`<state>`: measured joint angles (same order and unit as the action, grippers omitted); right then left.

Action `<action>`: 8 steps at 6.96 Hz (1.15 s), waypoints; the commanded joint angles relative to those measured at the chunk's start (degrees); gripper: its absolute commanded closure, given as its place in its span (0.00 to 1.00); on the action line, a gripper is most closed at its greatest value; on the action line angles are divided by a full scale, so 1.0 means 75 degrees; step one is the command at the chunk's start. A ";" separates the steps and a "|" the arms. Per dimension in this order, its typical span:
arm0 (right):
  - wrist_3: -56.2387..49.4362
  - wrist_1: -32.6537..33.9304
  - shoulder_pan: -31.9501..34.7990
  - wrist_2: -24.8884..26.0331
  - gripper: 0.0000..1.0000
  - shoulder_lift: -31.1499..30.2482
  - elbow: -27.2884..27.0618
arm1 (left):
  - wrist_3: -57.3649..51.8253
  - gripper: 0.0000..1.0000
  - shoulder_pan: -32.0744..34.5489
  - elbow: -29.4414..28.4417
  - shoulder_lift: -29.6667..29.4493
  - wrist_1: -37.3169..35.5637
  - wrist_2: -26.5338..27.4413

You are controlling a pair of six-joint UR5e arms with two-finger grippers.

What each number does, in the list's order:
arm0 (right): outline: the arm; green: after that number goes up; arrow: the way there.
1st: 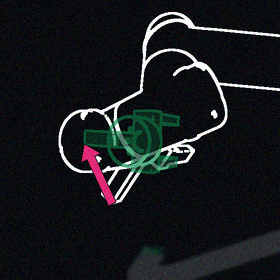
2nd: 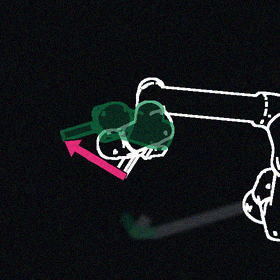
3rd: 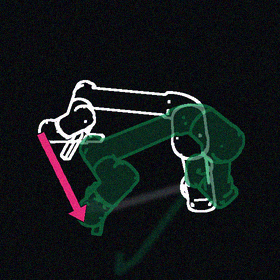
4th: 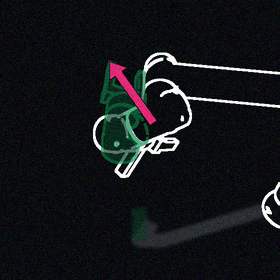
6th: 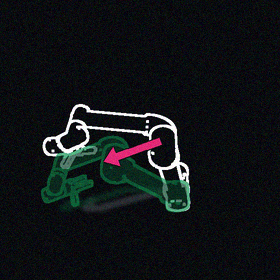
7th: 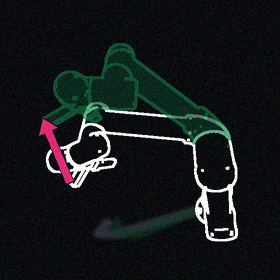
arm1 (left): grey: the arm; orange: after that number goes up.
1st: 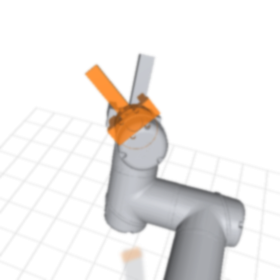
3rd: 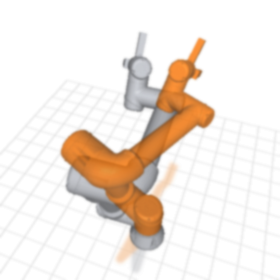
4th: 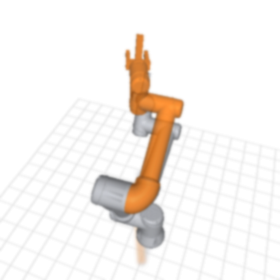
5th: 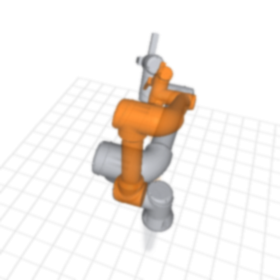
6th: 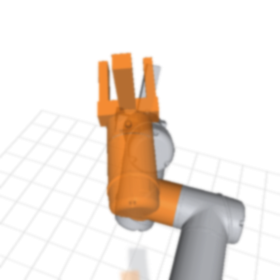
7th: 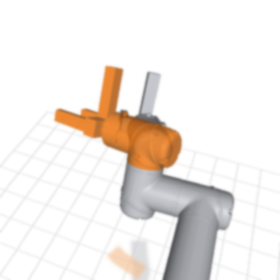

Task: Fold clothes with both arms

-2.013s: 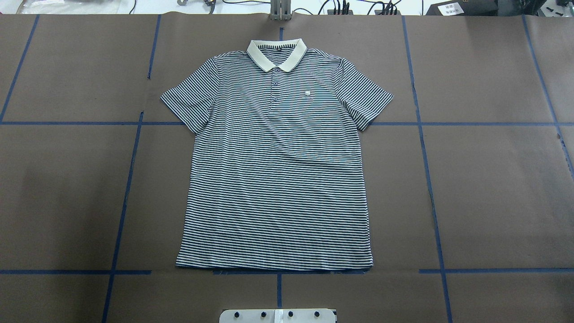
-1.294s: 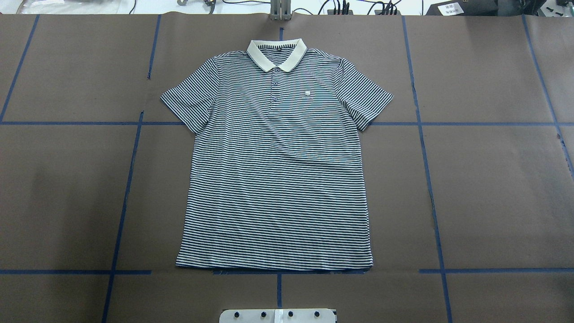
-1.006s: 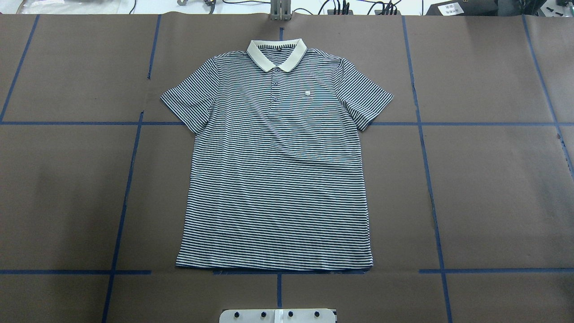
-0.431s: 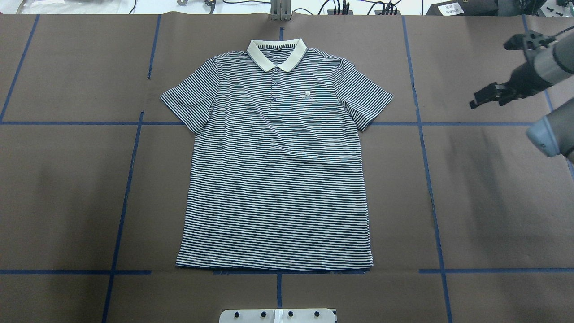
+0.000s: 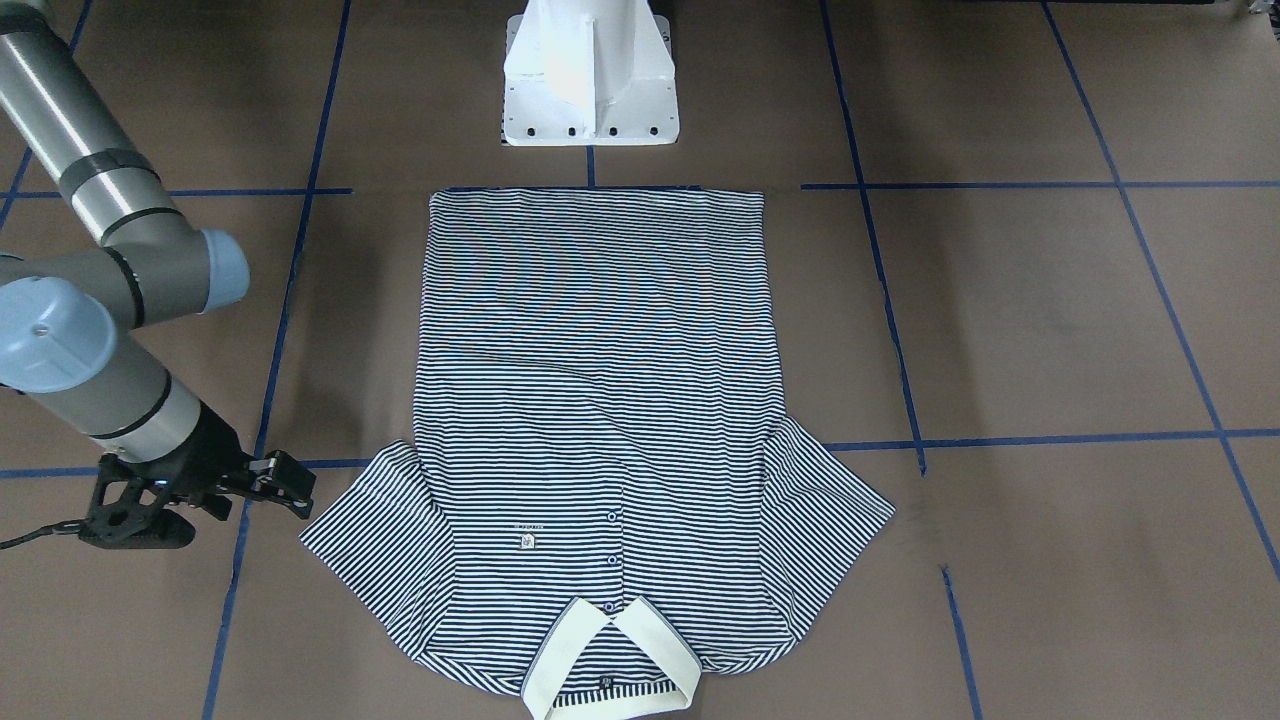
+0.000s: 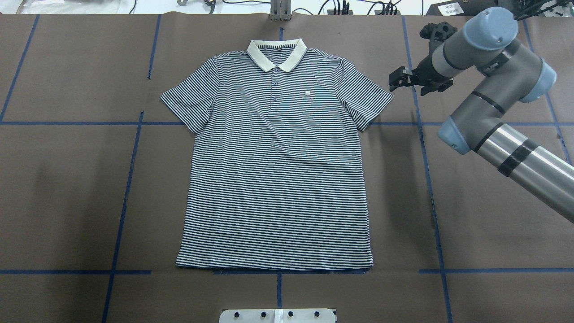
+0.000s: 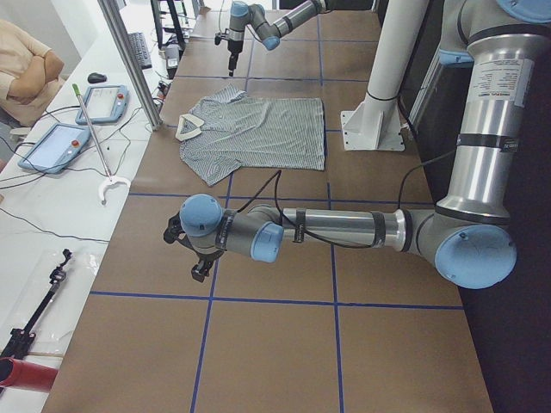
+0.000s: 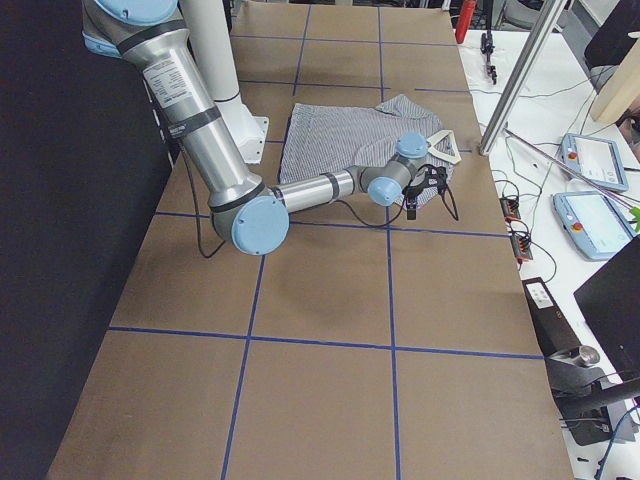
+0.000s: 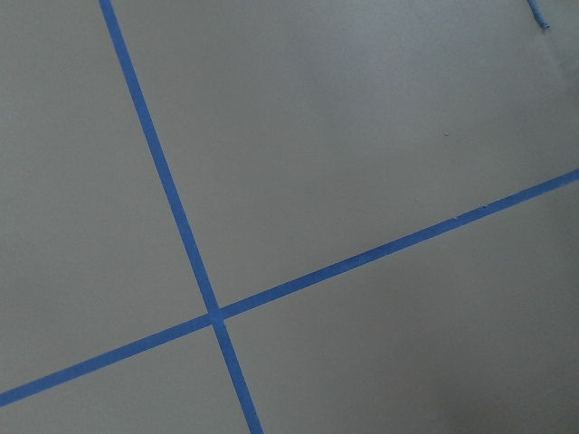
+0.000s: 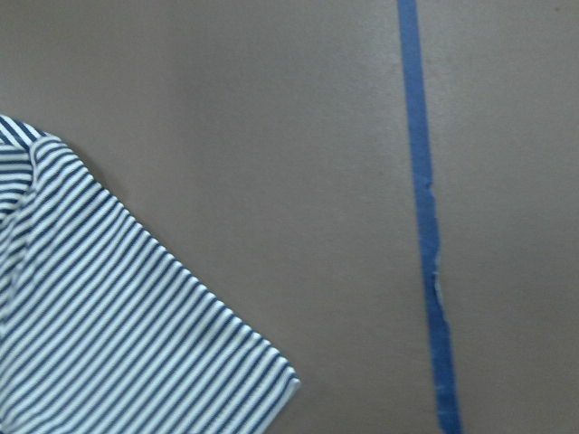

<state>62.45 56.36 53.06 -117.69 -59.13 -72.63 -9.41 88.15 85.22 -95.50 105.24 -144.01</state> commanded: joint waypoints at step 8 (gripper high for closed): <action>0.0755 0.0020 -0.0348 0.0786 0.35 0.0490 0.0837 | -0.0023 0.00 0.0012 0.0098 0.0253 0.0406 -0.0017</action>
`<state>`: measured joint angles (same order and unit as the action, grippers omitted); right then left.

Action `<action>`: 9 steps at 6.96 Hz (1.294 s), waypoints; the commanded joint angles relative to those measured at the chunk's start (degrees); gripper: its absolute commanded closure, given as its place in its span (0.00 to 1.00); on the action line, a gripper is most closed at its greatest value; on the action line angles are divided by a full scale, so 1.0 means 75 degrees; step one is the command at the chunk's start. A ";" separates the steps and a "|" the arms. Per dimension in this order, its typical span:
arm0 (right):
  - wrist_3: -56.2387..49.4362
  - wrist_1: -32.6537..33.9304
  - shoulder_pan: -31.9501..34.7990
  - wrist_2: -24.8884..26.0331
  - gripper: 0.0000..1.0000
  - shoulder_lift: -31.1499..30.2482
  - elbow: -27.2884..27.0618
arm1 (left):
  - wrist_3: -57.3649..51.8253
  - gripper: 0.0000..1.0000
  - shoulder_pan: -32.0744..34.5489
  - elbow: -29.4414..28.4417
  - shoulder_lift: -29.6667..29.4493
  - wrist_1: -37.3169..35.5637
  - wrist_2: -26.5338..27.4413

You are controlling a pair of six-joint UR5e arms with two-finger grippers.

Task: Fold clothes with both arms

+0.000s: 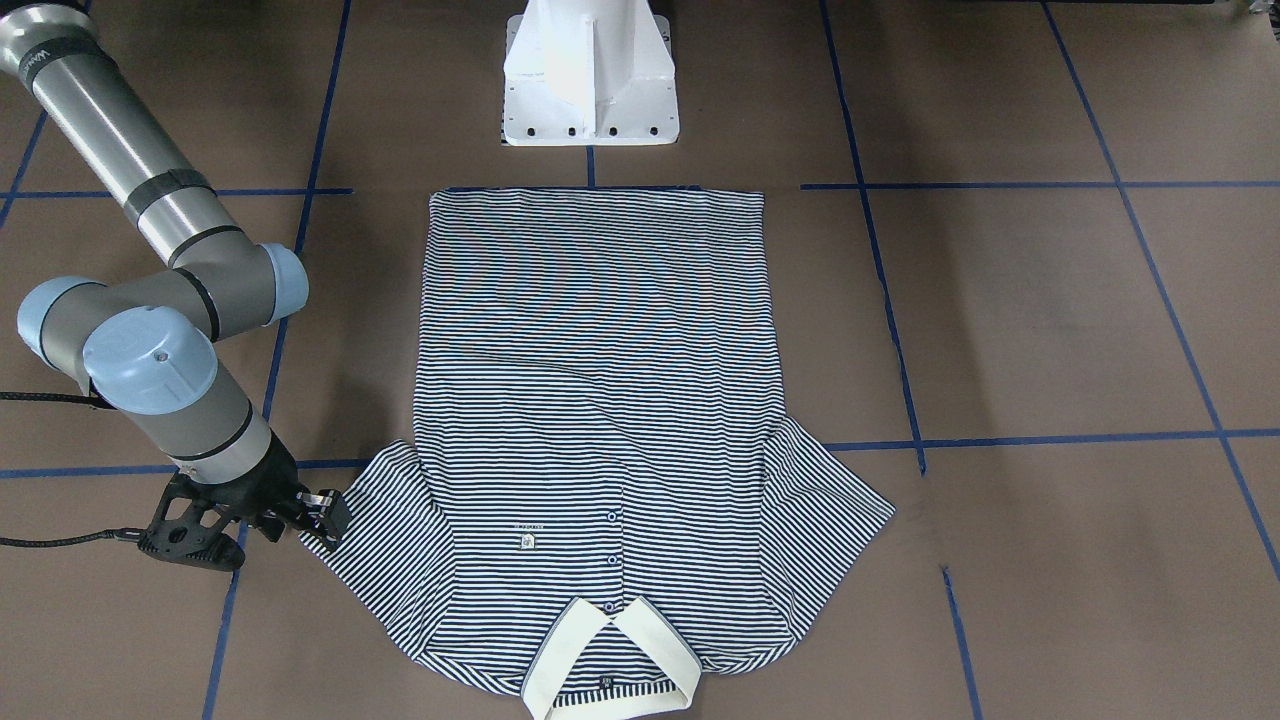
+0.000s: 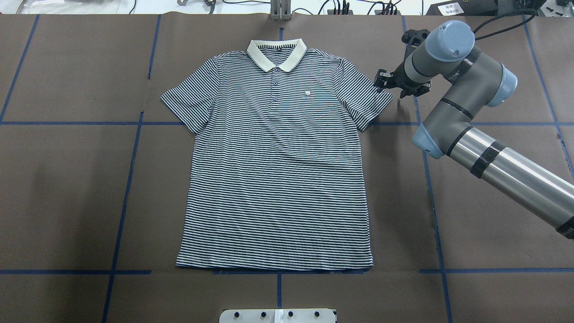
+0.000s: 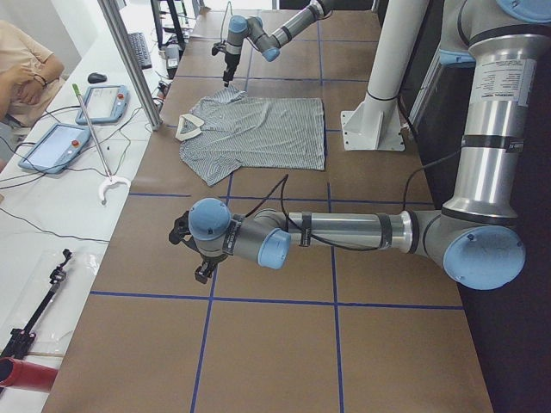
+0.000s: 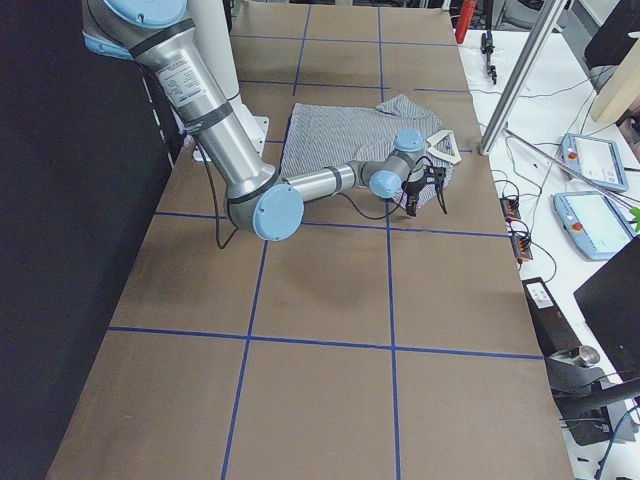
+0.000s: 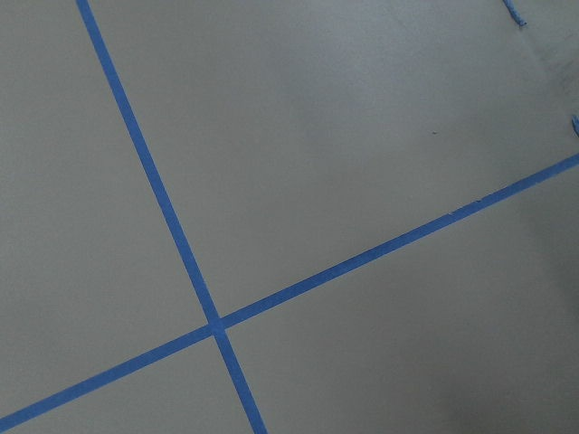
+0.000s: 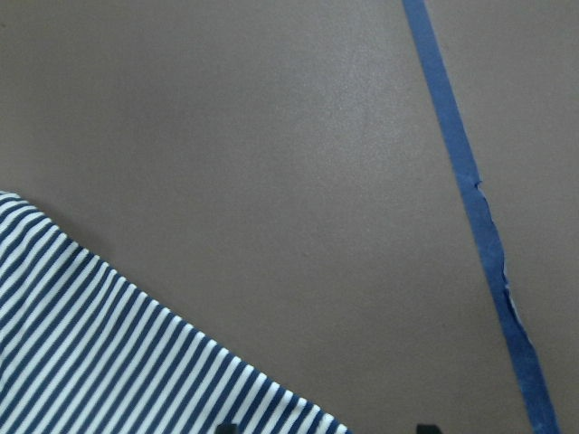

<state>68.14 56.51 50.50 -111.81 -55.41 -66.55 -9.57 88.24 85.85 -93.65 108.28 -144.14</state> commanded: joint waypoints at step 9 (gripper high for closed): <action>0.0932 0.0328 -0.0439 0.0478 1.00 0.1604 0.0478 | -0.0037 0.00 0.0012 0.0038 0.0053 0.0012 -0.0186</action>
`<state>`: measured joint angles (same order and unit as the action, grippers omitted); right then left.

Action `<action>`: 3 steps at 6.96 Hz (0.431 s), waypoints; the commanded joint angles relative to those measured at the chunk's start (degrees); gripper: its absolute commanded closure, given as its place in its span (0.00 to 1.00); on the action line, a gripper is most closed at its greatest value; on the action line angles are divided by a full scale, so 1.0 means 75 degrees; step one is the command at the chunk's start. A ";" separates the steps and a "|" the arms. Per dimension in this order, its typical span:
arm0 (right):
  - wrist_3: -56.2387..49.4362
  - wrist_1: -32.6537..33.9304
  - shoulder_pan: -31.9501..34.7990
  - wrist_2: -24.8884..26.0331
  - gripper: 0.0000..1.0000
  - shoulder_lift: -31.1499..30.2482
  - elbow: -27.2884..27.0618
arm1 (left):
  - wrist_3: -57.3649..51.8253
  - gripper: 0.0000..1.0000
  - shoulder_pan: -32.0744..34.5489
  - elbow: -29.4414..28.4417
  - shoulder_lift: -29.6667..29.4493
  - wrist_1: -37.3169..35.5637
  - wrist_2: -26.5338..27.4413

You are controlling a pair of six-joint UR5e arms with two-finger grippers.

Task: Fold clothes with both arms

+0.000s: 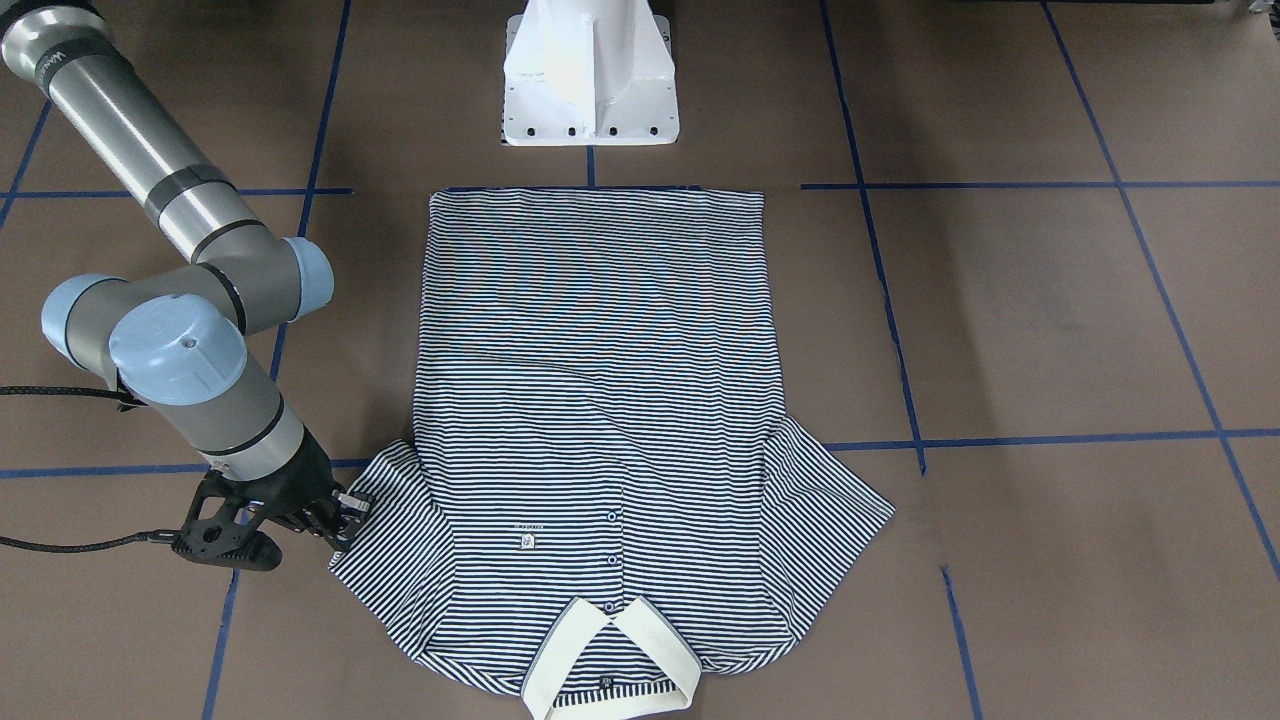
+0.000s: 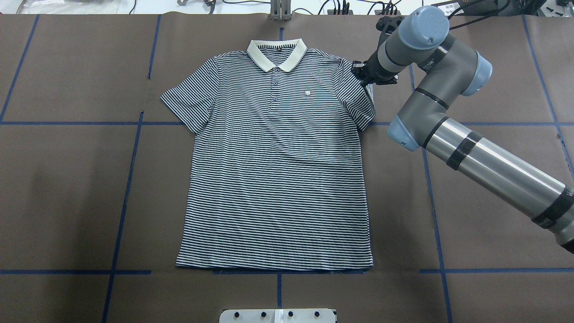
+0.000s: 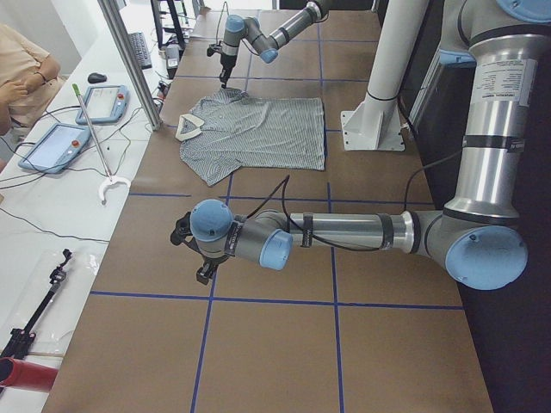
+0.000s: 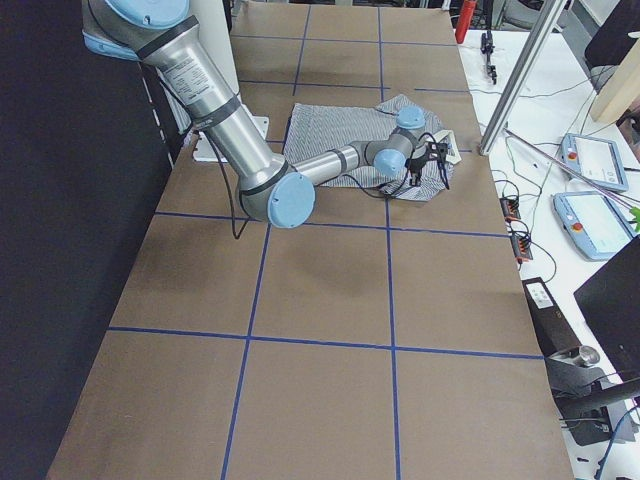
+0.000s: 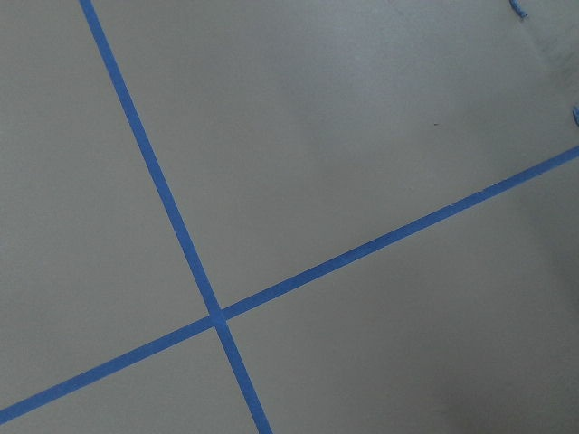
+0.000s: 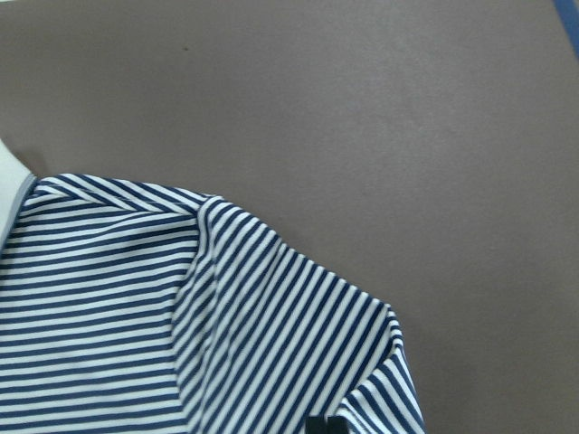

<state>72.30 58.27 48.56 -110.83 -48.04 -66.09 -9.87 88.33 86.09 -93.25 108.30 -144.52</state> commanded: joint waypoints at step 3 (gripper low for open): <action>0.0568 0.0071 -0.0533 0.0984 1.00 0.1483 0.1534 | 0.0027 0.00 0.0000 -0.0007 0.0000 -0.0002 -0.0312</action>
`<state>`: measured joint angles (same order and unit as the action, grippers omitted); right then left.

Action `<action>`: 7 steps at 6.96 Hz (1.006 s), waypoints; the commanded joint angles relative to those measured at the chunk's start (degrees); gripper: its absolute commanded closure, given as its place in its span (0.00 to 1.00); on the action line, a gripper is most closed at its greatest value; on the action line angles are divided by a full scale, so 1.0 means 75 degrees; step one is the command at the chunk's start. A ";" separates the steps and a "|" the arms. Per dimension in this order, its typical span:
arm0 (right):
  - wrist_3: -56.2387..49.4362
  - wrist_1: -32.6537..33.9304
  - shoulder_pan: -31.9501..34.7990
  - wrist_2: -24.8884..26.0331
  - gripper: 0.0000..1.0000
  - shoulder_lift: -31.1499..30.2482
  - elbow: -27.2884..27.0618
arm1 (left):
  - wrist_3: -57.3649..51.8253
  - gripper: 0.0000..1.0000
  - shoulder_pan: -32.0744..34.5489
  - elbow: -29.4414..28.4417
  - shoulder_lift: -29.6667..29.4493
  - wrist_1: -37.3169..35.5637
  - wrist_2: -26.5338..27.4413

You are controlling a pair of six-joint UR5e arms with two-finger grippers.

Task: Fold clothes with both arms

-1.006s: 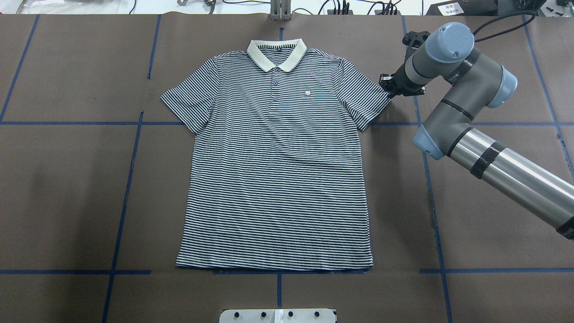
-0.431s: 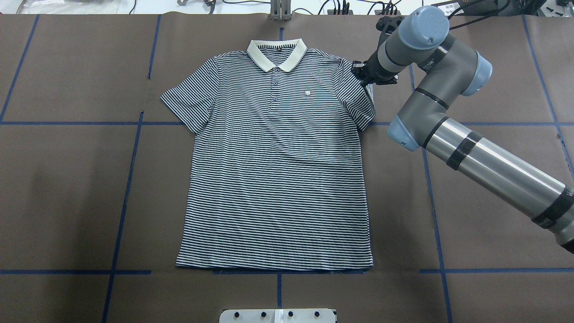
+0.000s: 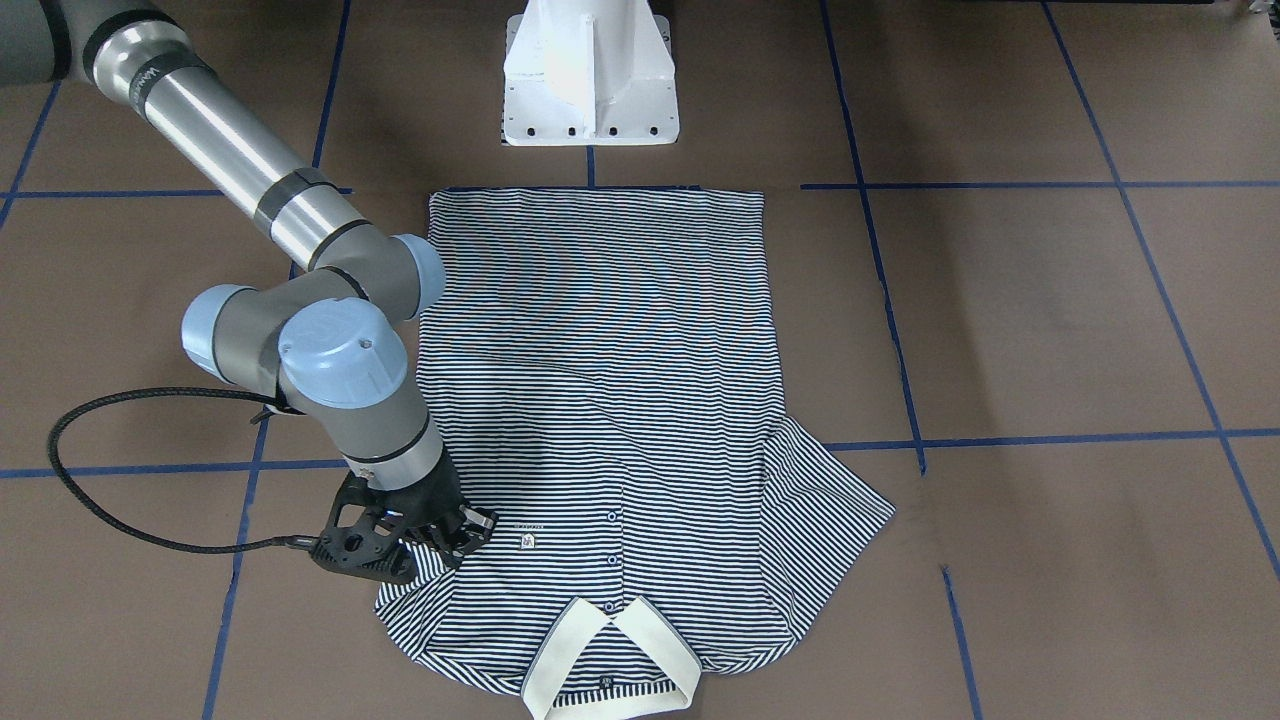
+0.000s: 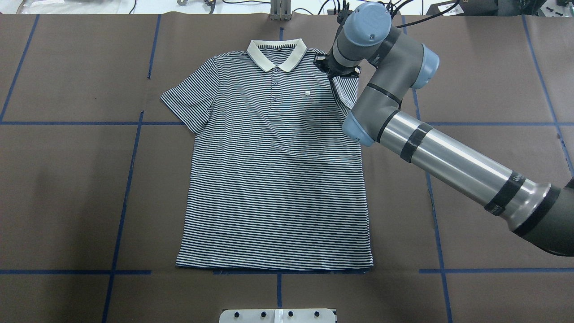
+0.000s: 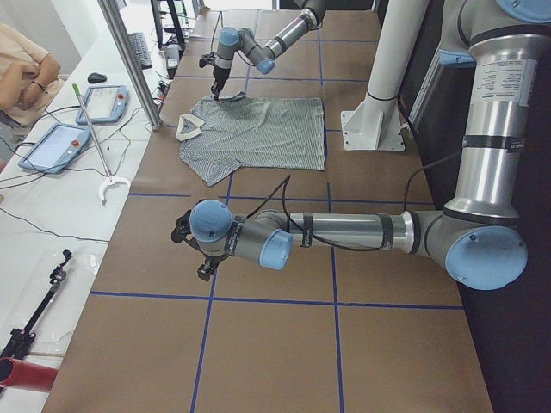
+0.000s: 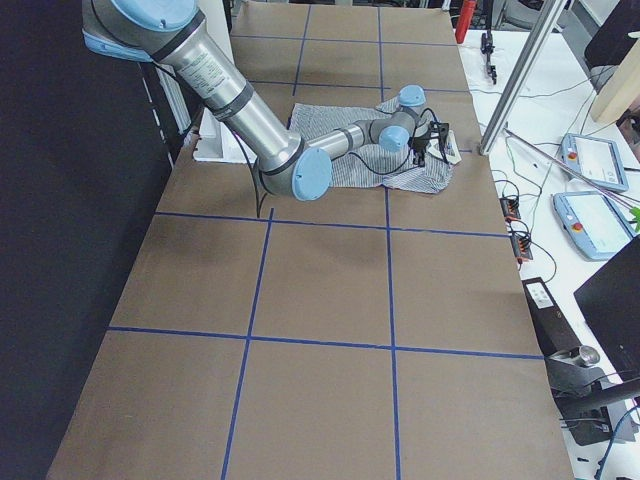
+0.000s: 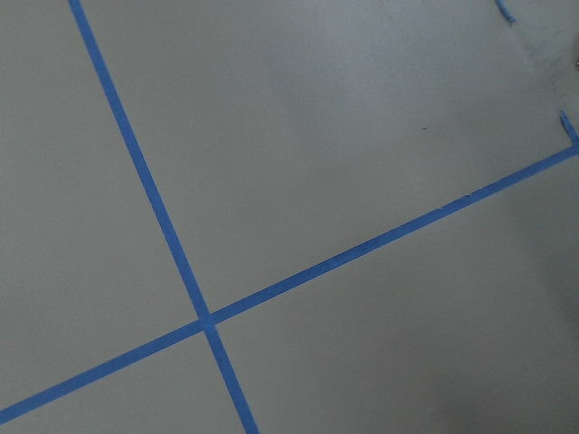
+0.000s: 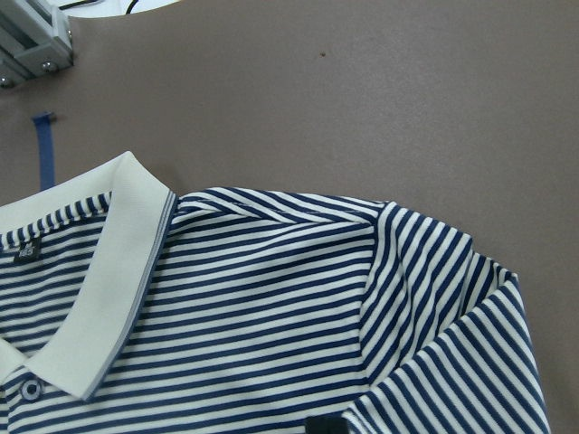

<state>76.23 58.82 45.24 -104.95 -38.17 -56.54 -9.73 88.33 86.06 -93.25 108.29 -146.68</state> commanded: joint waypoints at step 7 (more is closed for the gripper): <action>0.0217 0.0009 -0.0021 0.0119 0.00 -0.0400 -0.1088 | 0.1957 0.00 -0.0826 0.0196 -0.0900 0.0278 -0.0494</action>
<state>77.01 58.74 44.93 -103.46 -37.47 -58.13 -2.14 85.86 86.90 -97.26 108.84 -150.21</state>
